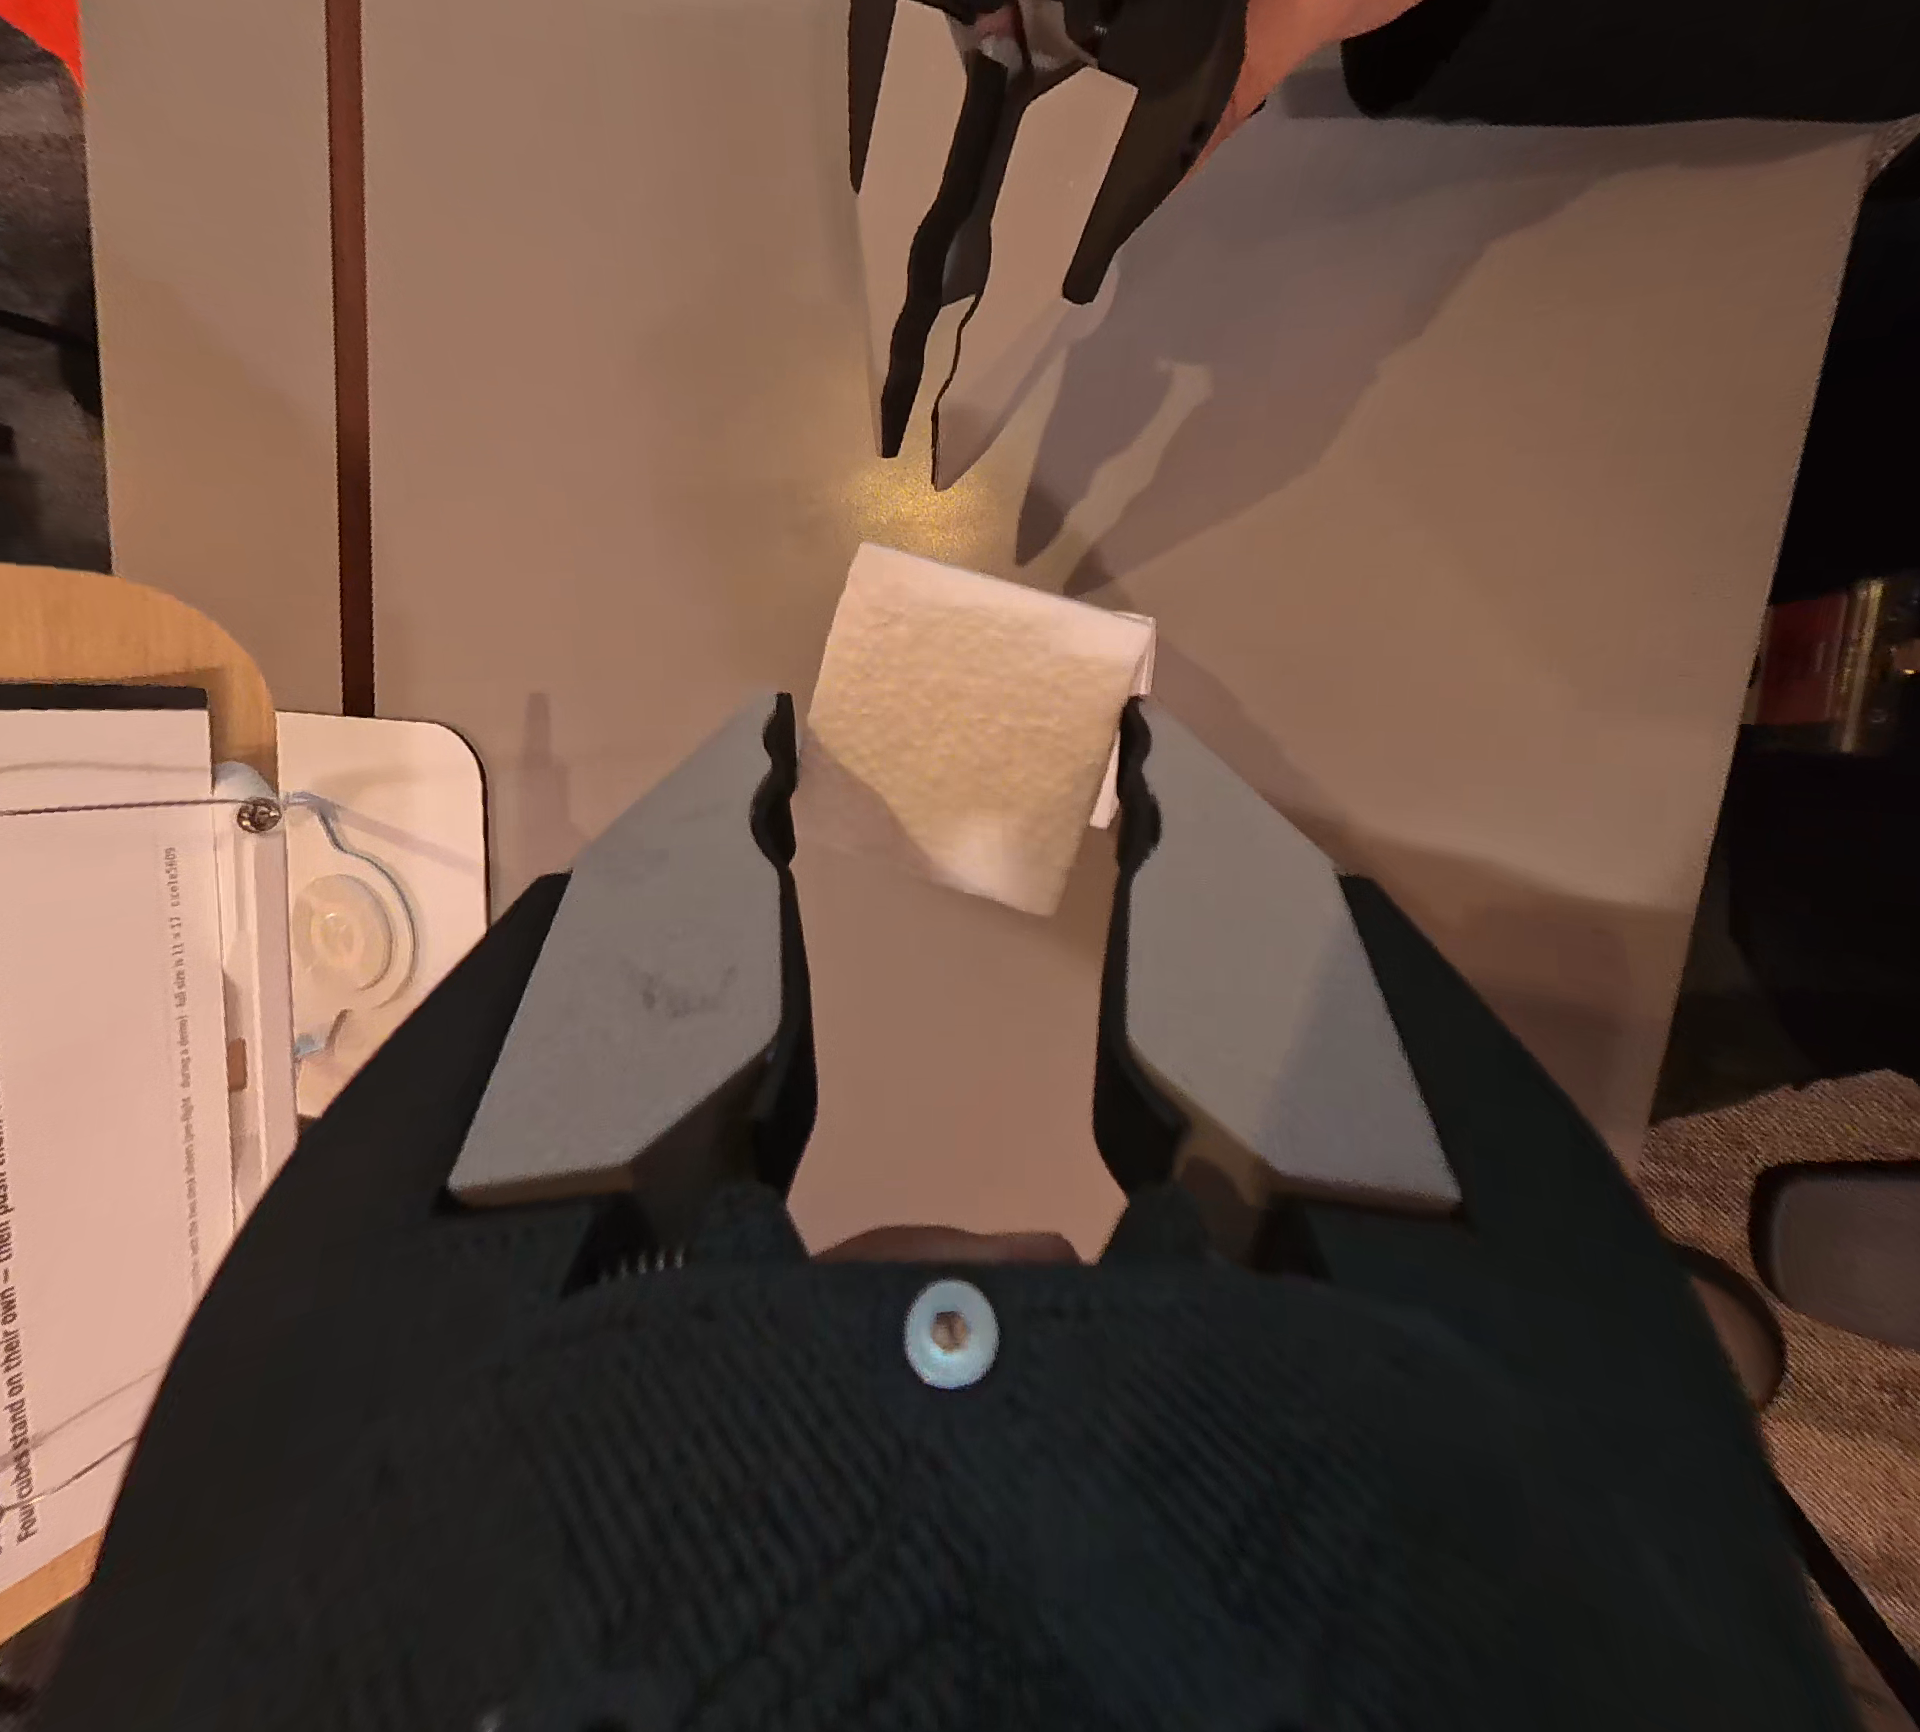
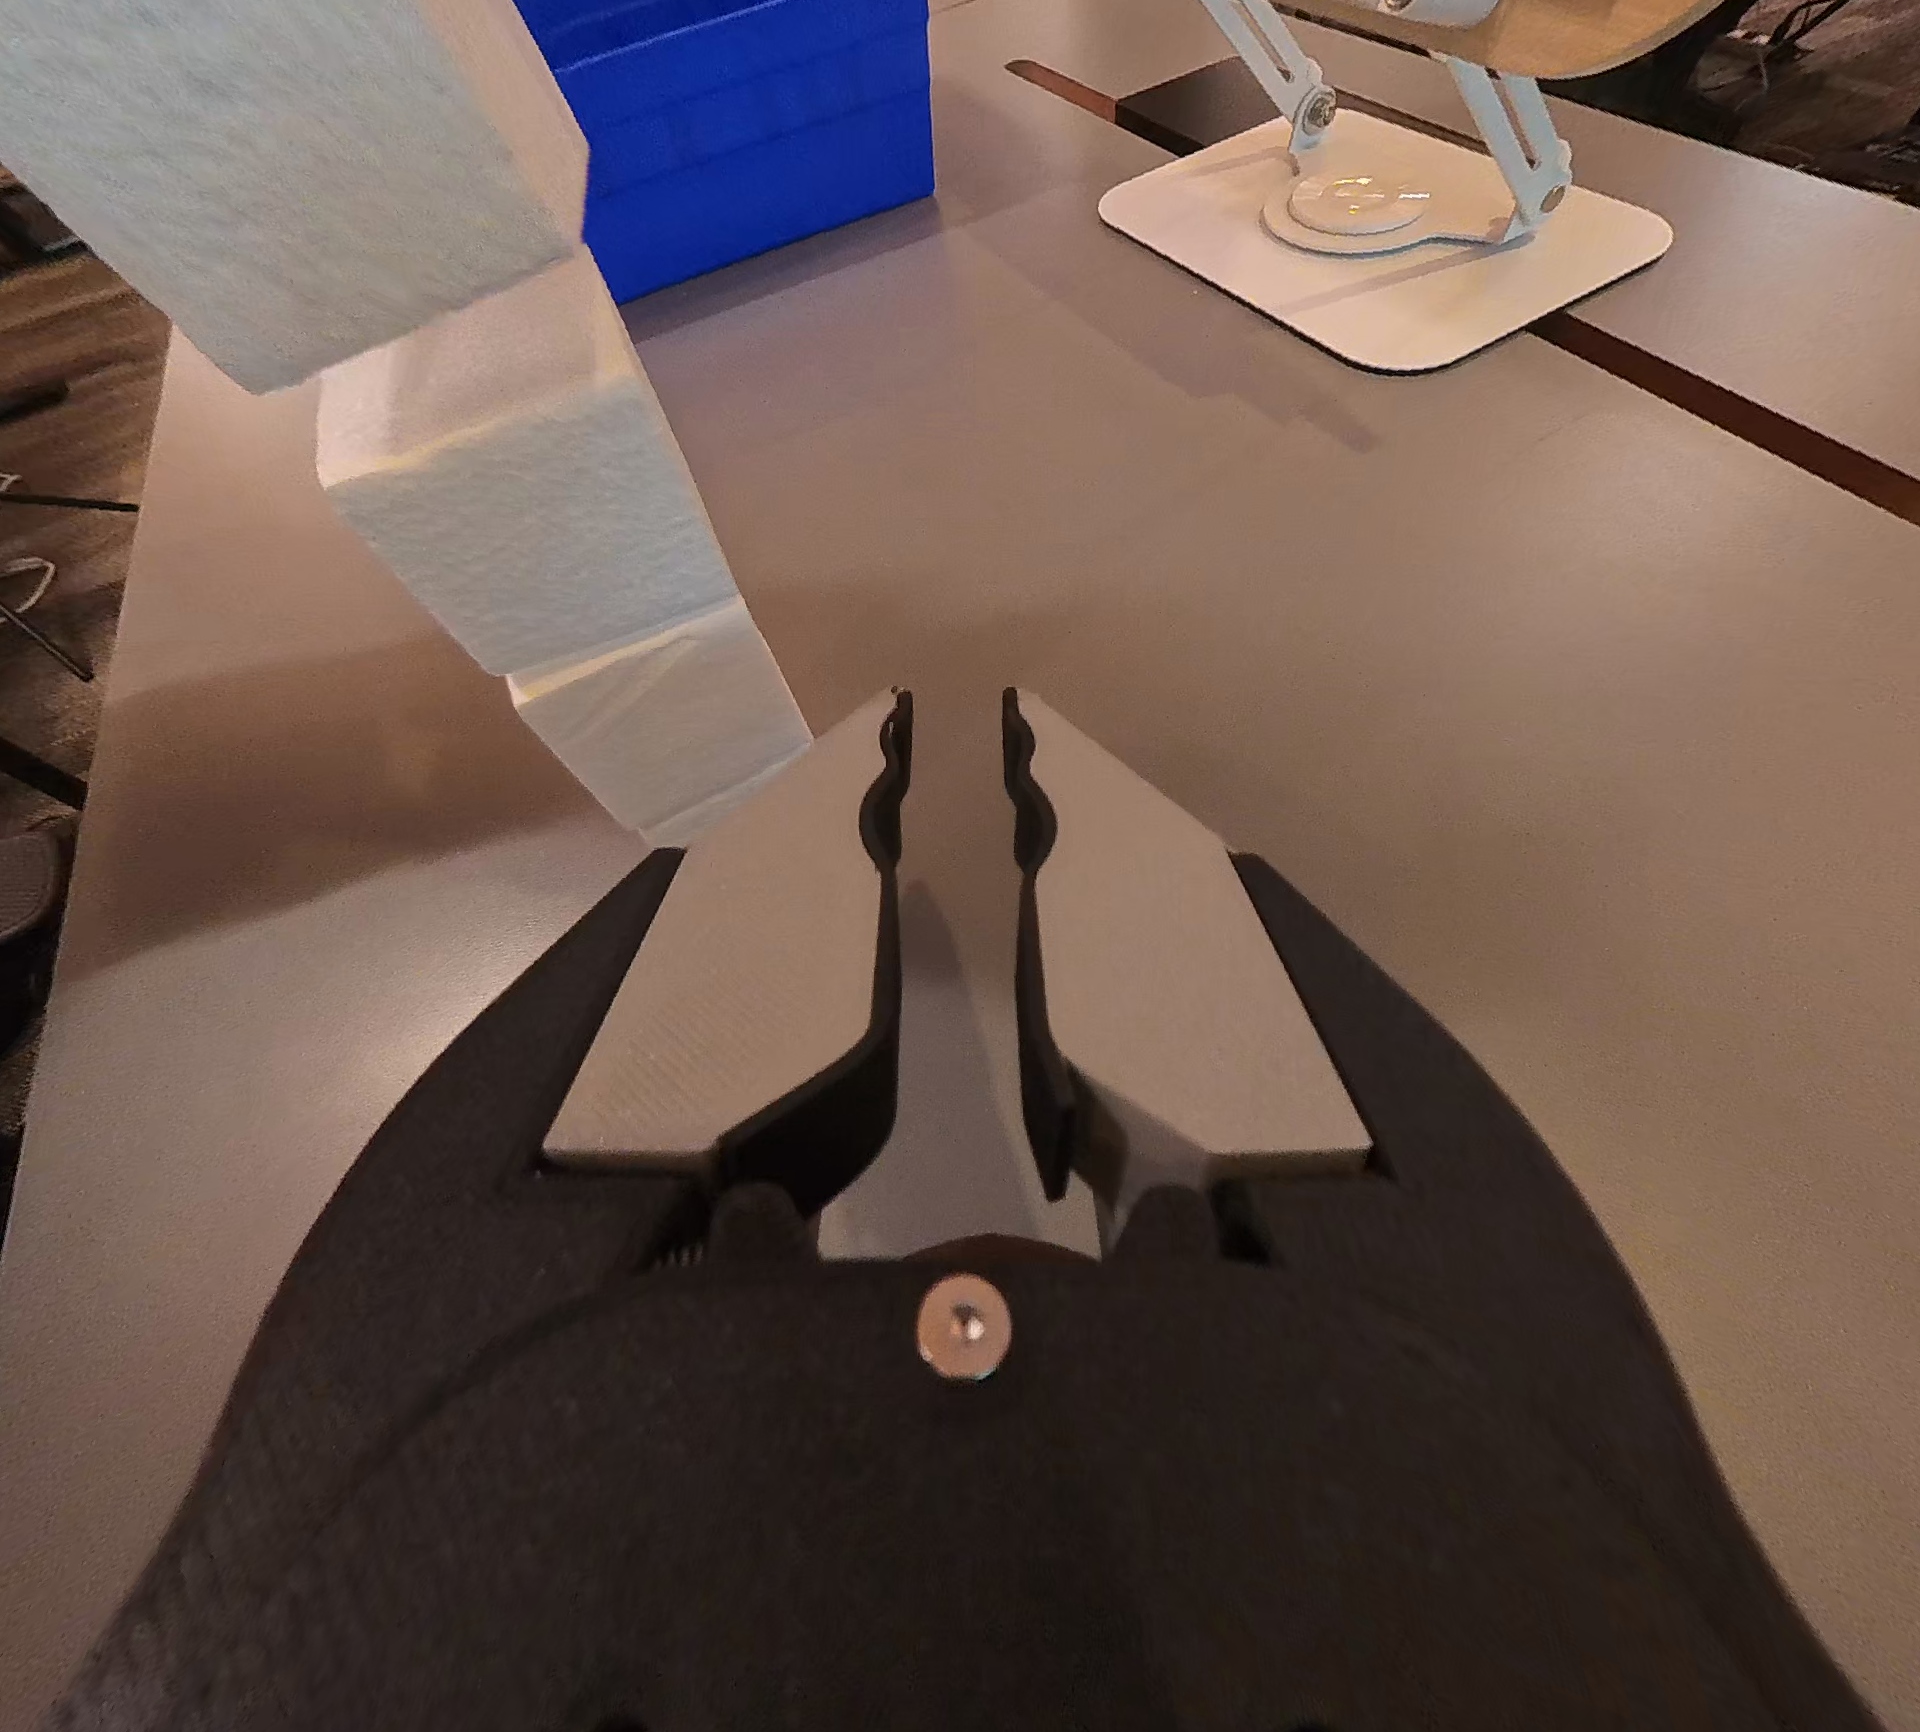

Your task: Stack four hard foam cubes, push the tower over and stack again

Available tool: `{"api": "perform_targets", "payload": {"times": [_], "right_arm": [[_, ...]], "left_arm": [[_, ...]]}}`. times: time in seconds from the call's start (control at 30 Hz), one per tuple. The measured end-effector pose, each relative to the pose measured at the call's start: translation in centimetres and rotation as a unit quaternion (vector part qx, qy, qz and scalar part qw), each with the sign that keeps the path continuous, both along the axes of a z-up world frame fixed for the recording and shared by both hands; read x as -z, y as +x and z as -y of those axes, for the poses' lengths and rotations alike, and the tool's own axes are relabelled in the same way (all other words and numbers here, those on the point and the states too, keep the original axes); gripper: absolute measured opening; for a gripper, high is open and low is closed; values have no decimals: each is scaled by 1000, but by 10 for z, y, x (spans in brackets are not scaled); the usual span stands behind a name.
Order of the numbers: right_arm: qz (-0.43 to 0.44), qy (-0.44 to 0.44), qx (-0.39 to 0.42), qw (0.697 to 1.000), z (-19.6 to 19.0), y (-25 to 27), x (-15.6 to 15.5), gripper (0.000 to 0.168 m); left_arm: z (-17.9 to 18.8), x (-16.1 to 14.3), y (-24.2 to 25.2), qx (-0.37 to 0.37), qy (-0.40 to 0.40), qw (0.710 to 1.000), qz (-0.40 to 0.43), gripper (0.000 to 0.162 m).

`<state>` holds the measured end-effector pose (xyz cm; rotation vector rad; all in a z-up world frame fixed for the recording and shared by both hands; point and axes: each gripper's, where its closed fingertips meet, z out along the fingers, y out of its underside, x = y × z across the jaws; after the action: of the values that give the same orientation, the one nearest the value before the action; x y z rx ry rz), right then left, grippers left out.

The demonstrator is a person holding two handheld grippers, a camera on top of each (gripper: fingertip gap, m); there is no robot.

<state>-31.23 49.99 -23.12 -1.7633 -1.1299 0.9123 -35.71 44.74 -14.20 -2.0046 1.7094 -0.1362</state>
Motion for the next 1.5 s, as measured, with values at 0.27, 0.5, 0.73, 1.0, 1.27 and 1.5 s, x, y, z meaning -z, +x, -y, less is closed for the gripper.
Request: {"api": "perform_targets", "payload": {"times": [0.27, 0.5, 0.73, 1.0, 1.27, 1.5], "right_arm": [[-3, 2, -1, 1000, 1, 0, -2, 14], [-4, 3, -2, 1000, 2, 0, -3, 14], [-4, 3, -2, 1000, 2, 0, -3, 15], [-2, 2, -2, 1000, 2, 0, -2, 15], [0, 1, -2, 1000, 2, 0, -1, 15], [-3, -1, -1, 1000, 1, 0, -2, 15]], "left_arm": [[6, 9, 0, -23, -42, 999, -20, 61], [3, 13, -2, -46, -58, 997, -21, 61], [0, 9, 0, -61, -69, 996, 1, 61], [1, 13, -1, -70, -77, 995, 1, 61], [-2, 8, -3, -86, -67, 994, 17, 80], [-7, -24, -25, -143, 9, 985, 92, 88]]}}
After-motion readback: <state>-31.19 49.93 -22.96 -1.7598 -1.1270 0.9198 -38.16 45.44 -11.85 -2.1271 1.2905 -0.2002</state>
